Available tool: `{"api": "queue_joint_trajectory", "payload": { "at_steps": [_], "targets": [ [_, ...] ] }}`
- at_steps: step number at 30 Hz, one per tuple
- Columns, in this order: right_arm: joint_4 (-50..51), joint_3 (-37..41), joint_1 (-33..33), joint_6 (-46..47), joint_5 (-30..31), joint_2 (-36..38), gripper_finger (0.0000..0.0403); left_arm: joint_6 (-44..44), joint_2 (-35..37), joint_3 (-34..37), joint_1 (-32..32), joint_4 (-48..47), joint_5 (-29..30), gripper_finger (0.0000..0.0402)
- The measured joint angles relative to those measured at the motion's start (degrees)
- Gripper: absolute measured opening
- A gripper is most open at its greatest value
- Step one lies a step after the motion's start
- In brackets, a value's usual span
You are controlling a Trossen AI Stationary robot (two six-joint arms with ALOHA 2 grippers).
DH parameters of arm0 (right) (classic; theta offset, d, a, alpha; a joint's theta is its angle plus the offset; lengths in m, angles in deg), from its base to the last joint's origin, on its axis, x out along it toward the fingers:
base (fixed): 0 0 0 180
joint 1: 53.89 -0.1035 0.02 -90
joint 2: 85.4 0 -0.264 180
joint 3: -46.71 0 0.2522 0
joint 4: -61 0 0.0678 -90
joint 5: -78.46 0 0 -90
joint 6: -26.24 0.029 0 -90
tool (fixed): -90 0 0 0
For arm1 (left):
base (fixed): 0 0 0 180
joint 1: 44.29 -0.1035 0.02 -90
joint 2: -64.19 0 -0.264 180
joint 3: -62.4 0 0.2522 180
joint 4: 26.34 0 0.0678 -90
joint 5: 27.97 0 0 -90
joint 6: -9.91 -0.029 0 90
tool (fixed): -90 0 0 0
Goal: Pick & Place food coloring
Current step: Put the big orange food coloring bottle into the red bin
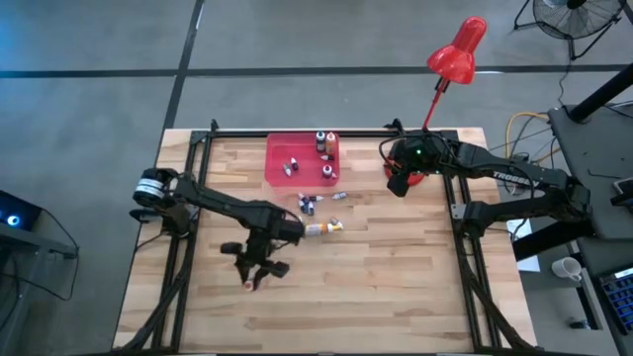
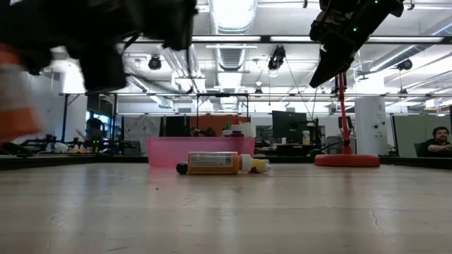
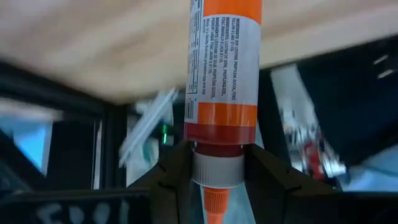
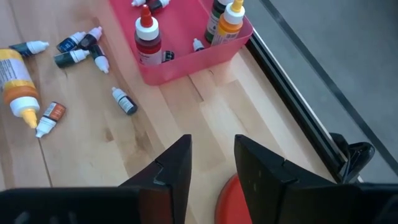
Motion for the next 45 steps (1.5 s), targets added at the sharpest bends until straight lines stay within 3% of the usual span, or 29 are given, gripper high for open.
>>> {"api": "queue_joint_trajectory", "payload": {
  "at_steps": [5, 17, 29, 39, 45],
  "targets": [
    [-0.2, 0.6, 0.0, 0.0, 0.0, 0.0, 0.0109, 0.3, 0.0, 6.4, 2.2, 0.0, -7.2, 0.0097],
    [-1.4, 1.6, 0.0, -1.4, 0.0, 0.0, 0.0107, 1.2, 0.0, 13.7, 2.8, 3.8, -7.4, 0.0098],
    [-1.7, 1.6, 0.0, -1.6, 0.0, 0.0, 0.0099, -0.1, 0.0, 14.4, 2.8, 6.3, -4.3, 0.0102],
    [-2.5, 1.7, 0.0, -2.2, 0.0, 0.0, 0.01, 1.3, 0.0, 14.1, 2.8, 7.1, -2.8, 0.0174],
    [-2.9, 1.7, 0.0, -2.4, 0.0, 0.0, 0.0092, 1.4, 0.0, 12.1, 2.8, 7.1, 1.1, 0.0192]
  ]
}}
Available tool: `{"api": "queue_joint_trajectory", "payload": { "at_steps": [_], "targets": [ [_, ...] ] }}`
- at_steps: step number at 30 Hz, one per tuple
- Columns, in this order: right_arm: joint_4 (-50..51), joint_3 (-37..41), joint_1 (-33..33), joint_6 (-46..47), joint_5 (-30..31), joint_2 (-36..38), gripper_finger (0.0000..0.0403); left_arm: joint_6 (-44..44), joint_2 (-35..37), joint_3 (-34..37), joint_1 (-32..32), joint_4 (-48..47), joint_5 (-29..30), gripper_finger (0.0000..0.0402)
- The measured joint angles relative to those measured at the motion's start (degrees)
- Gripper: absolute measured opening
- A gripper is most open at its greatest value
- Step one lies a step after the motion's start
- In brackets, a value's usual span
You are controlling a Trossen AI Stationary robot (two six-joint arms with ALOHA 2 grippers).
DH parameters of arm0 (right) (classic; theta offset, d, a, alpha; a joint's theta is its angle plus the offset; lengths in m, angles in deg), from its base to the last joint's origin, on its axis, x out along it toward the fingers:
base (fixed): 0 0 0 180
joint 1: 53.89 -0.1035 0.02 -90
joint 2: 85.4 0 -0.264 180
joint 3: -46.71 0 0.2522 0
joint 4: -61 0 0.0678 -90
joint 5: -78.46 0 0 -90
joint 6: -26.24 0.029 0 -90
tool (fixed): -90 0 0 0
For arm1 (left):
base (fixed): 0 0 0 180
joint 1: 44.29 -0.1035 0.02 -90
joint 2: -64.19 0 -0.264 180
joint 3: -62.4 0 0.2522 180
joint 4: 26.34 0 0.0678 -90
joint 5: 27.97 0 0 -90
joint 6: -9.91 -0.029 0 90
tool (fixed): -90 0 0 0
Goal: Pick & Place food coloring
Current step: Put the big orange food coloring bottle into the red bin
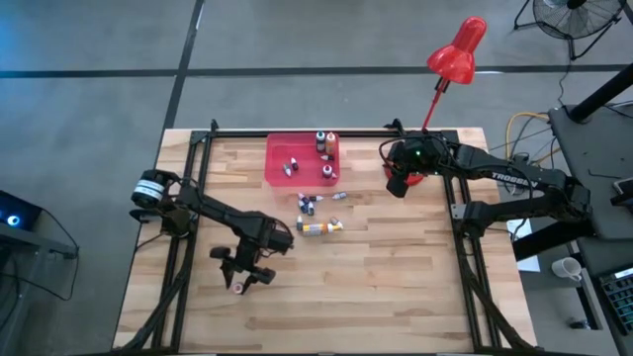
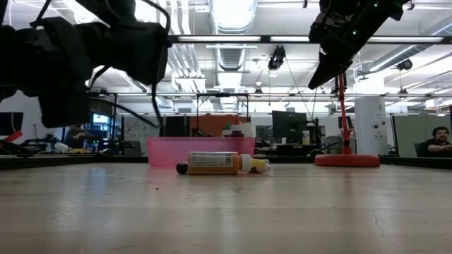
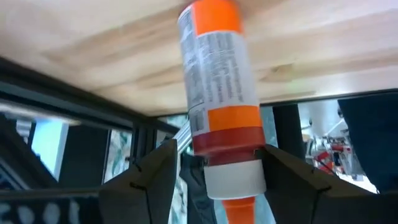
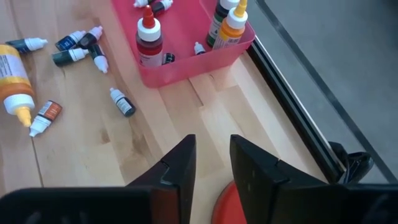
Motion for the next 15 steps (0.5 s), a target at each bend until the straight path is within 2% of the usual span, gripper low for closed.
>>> {"api": "queue_joint_trajectory", "payload": {
  "at_steps": [5, 11, 15],
  "targets": [
    [-0.2, 0.0, 0.0, 0.0, 0.0, 0.0, 0.0088, 0.2, -0.1, -1.6, -0.1, -0.1, 5.9, 0.0192],
    [-0.2, 0.0, 0.0, 0.0, 0.0, 0.0, 0.0087, 0.8, 0.0, -2.2, 0.0, -0.2, 9.3, 0.0192],
    [-0.2, 0.0, 0.0, -0.1, 0.0, 0.0, 0.0082, 0.8, 0.0, -4.2, 0.0, -1.4, 16.3, 0.0192]
  ]
}}
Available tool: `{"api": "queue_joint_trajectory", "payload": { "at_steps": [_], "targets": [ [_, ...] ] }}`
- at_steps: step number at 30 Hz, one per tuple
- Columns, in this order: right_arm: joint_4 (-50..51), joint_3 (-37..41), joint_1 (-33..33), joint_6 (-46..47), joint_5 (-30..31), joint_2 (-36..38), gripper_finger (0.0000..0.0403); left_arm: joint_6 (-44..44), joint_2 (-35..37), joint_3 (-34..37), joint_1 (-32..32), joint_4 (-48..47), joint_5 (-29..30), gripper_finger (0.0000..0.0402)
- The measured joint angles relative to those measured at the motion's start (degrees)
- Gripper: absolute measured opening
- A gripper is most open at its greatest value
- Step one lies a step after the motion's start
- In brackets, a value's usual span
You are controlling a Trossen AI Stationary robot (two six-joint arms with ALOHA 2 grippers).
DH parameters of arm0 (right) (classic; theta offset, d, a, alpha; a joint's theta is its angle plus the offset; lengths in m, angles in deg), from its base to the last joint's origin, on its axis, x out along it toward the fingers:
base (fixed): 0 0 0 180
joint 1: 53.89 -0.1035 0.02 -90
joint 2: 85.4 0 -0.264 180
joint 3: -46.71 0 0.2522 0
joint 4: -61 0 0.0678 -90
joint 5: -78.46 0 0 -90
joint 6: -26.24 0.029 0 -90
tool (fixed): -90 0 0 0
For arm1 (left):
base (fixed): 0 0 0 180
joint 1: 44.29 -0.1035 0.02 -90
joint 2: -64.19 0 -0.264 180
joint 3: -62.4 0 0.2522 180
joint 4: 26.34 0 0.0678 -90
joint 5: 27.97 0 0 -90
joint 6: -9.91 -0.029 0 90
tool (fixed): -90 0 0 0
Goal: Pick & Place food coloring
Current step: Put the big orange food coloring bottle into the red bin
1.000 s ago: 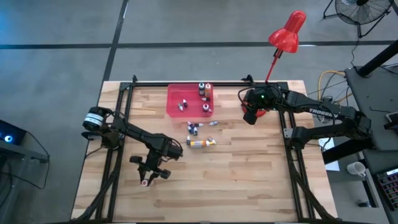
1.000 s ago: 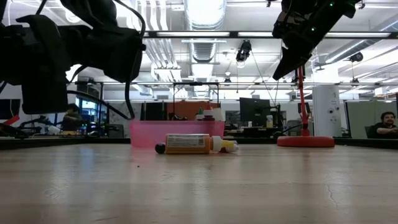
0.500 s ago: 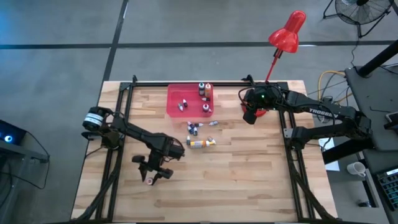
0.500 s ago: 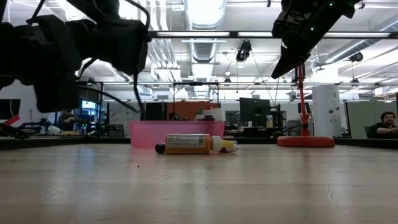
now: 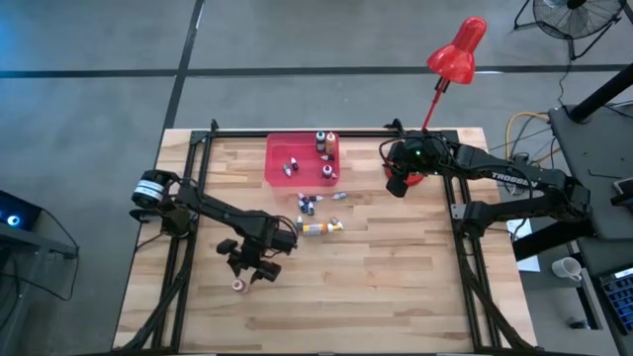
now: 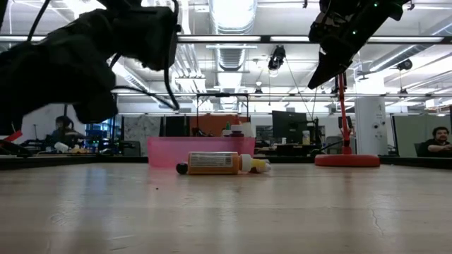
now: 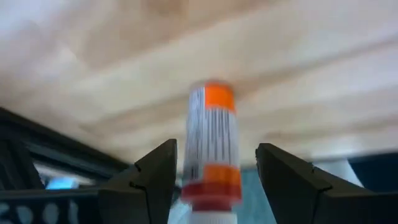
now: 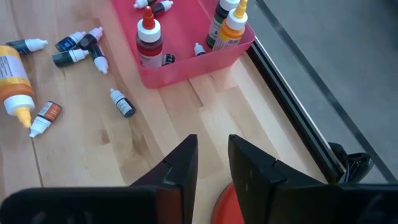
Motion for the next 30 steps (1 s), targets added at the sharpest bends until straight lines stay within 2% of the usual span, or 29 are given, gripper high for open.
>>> {"api": "queue_joint_trajectory", "payload": {
  "at_steps": [8, 13, 17, 22, 25, 30],
  "targets": [
    [0.2, 0.0, 0.0, 0.0, 0.0, 0.0, 0.0085, 2.3, 0.1, -7.6, 0.5, -5.8, 17.5, 0.0192],
    [0.6, 0.0, 0.0, 0.0, 0.0, 0.0, 0.0086, 10.8, 0.4, -18.0, 6.5, -13.5, 26.9, 0.0192],
    [0.4, 0.0, 0.0, -0.3, 0.0, 0.0, 0.008, 19.4, 0.4, -23.9, 13.2, -15.6, 28.7, 0.0192],
    [-0.5, 0.0, 0.0, -1.7, 0.0, 0.0, 0.0077, 31.7, 0.4, -26.3, 20.0, -18.3, 29.2, 0.0192],
    [-1.2, 0.0, 0.0, -1.9, 0.0, 0.0, 0.0077, 38.2, 0.4, -26.1, 21.9, -20.3, 30.9, 0.0192],
    [-1.1, 0.0, 0.0, -1.7, 0.0, 0.0, 0.0073, 41.4, 0.4, -26.1, 21.9, -21.5, 35.8, 0.0192]
  ]
}}
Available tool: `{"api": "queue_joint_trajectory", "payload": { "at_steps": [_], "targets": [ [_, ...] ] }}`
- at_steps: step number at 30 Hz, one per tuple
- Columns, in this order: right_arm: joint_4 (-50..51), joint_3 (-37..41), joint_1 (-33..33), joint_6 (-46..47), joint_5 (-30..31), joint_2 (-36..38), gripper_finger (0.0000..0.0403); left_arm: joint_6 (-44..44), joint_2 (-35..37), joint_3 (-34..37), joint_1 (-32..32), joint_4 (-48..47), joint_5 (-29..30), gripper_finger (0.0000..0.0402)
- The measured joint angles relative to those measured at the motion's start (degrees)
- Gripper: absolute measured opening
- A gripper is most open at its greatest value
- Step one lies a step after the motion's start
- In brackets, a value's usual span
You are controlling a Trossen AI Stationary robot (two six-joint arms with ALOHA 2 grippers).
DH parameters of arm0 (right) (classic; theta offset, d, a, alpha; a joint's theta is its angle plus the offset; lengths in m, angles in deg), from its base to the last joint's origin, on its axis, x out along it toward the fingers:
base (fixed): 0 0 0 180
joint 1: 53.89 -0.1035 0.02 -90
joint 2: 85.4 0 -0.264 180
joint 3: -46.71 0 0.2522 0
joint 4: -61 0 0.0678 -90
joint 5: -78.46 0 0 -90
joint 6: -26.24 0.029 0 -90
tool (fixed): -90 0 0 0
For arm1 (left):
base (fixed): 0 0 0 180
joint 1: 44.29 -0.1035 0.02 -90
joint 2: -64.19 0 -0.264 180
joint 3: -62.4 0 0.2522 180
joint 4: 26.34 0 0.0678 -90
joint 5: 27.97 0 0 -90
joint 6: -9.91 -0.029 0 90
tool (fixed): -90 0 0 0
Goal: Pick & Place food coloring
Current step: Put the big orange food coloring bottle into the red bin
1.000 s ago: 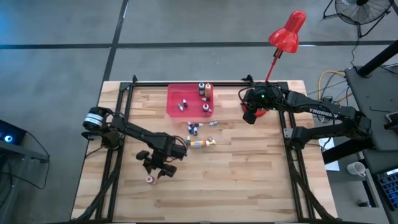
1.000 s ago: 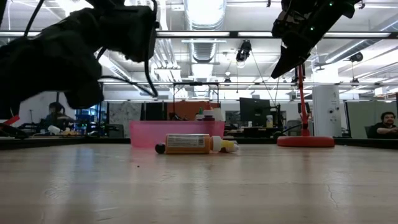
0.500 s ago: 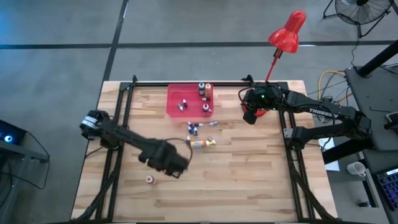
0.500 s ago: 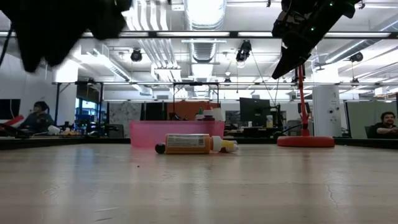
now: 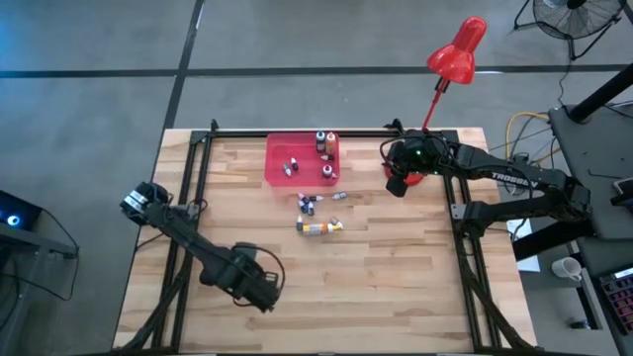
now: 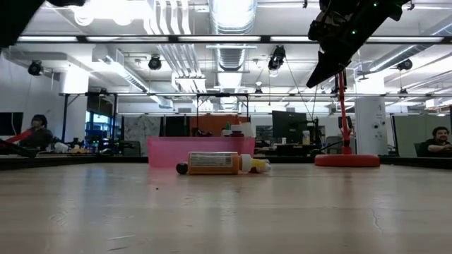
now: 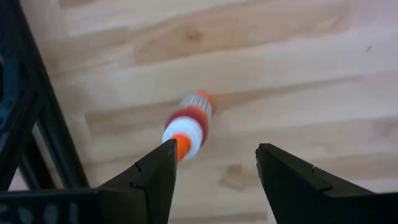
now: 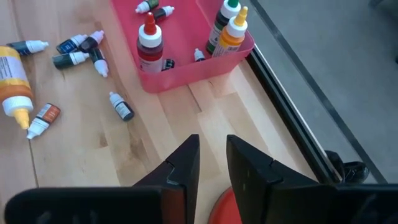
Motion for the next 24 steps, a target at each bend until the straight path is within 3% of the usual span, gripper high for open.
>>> {"api": "queue_joint_trajectory", "payload": {
  "at_steps": [13, 24],
  "targets": [
    [0.0, 0.0, 0.0, 1.2, 0.0, 0.0, 0.0072, 8.9, 0.9, 4.3, 1.7, -1.4, -2.4, 0.0192],
    [0.0, 0.0, 0.0, 1.3, 0.0, 0.0, 0.0072, 8.6, 1.7, 11.3, 1.8, 9.2, -2.8, 0.0192]
  ]
}}
